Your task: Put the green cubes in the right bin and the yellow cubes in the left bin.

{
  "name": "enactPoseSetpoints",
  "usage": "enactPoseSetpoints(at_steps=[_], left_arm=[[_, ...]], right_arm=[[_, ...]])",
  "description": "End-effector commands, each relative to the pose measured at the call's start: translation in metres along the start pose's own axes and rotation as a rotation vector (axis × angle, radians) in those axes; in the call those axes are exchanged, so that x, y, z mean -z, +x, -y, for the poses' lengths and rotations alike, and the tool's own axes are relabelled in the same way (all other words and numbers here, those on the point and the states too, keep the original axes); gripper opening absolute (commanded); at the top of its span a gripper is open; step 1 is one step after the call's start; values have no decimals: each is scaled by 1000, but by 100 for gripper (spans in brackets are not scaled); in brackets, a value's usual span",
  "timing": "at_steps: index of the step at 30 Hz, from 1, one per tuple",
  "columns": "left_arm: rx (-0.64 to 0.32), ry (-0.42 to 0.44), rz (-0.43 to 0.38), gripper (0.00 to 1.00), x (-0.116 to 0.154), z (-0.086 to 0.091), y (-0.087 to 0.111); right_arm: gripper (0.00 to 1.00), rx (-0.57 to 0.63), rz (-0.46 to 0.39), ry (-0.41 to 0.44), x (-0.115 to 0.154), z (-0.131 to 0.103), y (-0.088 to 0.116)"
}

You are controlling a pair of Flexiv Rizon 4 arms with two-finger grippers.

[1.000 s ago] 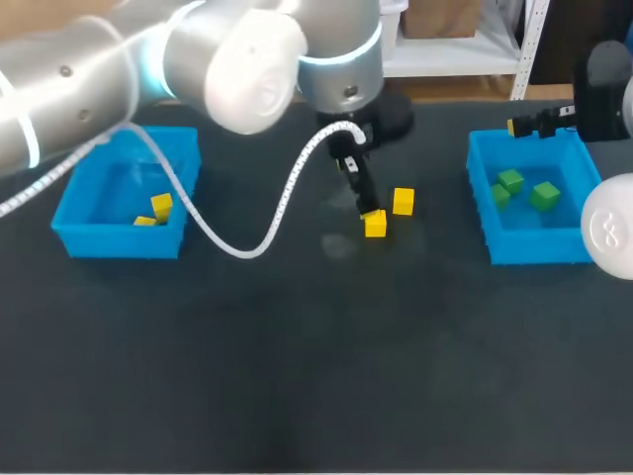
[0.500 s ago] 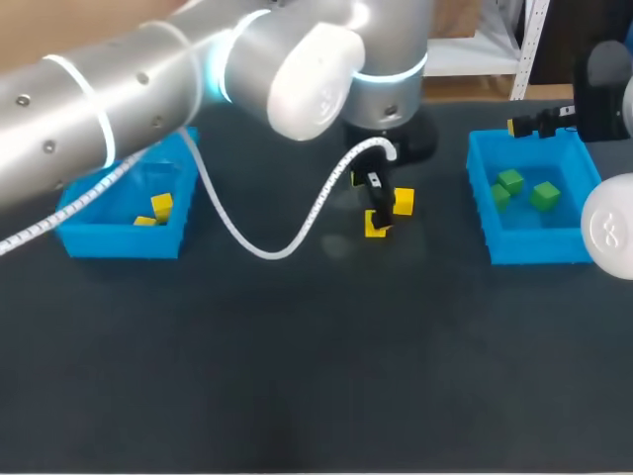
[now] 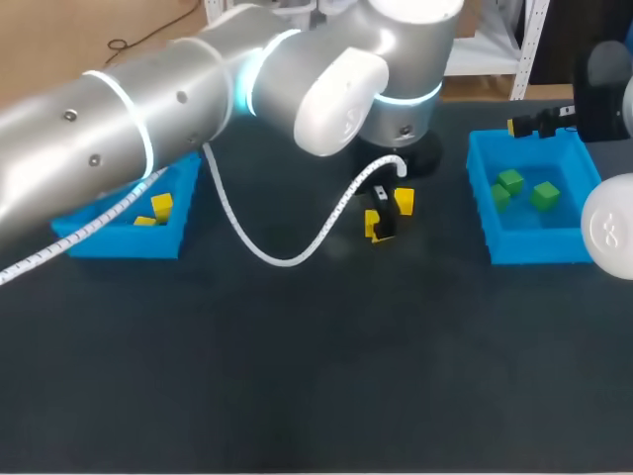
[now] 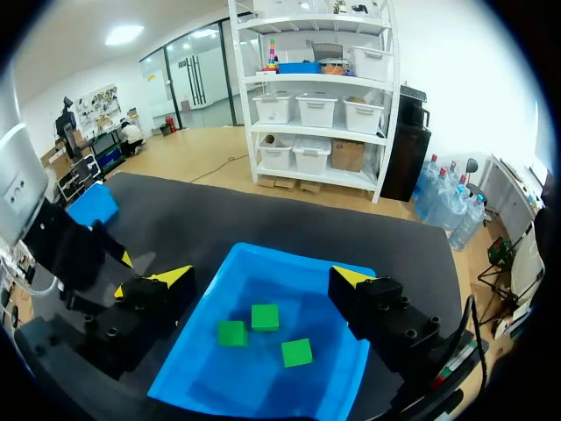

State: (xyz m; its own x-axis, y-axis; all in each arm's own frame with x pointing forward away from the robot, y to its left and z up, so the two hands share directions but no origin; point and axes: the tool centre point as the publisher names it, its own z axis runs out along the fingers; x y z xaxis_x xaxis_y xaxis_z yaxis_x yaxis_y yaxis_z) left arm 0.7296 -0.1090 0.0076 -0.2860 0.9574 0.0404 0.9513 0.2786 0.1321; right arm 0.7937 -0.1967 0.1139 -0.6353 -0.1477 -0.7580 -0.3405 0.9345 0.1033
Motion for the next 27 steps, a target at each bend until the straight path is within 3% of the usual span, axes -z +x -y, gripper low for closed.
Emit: enactPoseSetpoints(at_steps=[1, 7, 9, 10, 21, 27], left_arm=[[-2, 4, -26, 100, -6, -6, -10], [-5, -2, -49, 100, -12, -9, -13], [-15, -17, -83, 14, -15, -9, -10], [-22, -6, -111, 0, -16, -8, -9], [20, 12, -76, 0, -18, -7, -3], [108, -32, -2, 0, 6, -29, 12]], right_arm=[[100, 1, 0, 3, 0, 0, 0], [100, 1, 0, 3, 0, 0, 0], [100, 1, 0, 3, 0, 0, 0], [100, 1, 0, 3, 0, 0, 0], [100, 1, 0, 3, 0, 0, 0], [100, 1, 0, 3, 0, 0, 0]])
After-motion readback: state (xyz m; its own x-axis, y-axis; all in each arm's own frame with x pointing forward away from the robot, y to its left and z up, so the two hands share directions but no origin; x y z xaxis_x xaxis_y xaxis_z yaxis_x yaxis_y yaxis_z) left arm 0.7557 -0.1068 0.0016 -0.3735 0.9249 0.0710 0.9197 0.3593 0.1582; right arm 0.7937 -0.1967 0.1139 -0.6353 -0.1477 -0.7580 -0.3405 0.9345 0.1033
